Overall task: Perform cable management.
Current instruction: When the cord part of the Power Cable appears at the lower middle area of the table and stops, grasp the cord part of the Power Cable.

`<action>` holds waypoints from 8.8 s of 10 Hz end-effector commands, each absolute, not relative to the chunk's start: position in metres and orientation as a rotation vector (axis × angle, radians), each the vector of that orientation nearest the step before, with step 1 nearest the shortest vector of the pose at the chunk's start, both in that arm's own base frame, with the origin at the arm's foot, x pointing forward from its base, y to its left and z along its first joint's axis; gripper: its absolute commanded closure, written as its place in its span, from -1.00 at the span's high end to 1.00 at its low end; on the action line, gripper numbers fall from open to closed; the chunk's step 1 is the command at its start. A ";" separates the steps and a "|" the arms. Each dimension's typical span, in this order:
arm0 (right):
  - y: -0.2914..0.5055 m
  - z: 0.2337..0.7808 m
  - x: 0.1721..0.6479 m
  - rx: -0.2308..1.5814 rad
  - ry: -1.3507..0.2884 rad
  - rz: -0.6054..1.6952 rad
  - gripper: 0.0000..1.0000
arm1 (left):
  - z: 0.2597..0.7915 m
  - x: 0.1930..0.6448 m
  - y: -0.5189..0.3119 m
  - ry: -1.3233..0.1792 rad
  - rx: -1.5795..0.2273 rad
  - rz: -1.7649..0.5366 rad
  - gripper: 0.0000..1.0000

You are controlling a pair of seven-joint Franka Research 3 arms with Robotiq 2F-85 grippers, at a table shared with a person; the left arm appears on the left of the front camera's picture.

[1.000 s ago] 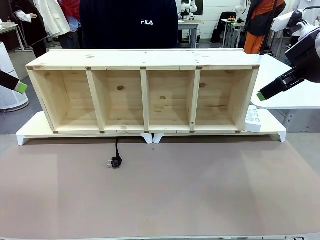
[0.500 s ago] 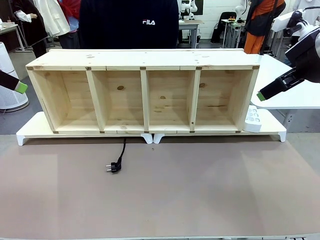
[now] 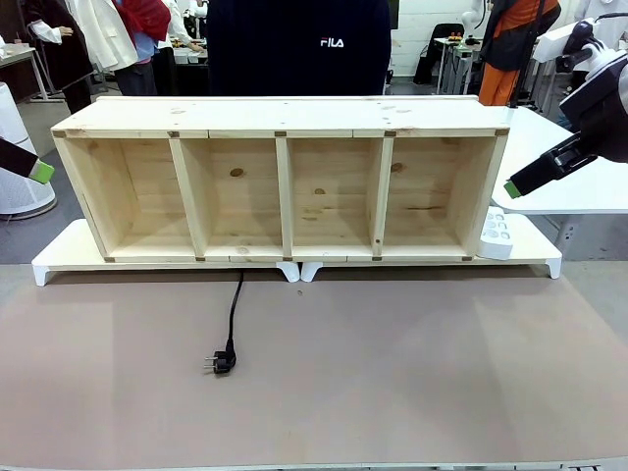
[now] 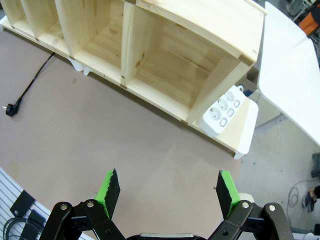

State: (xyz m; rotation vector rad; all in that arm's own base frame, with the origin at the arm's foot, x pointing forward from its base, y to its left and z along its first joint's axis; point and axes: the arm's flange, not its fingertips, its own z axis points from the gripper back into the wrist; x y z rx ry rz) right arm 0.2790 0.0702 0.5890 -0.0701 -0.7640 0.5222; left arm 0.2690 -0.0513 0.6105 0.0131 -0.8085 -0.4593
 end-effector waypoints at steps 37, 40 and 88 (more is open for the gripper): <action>0.425 0.478 0.323 -0.066 -0.454 0.599 1.00 | 0.610 0.271 -0.052 -0.814 0.011 -0.459 1.00; 0.455 0.438 0.314 -0.139 -0.407 0.509 1.00 | 0.610 0.271 -0.052 -0.814 0.011 -0.459 1.00; 0.489 0.305 0.349 0.064 -0.091 0.652 0.34 | 0.610 0.271 -0.052 -0.814 0.011 -0.459 1.00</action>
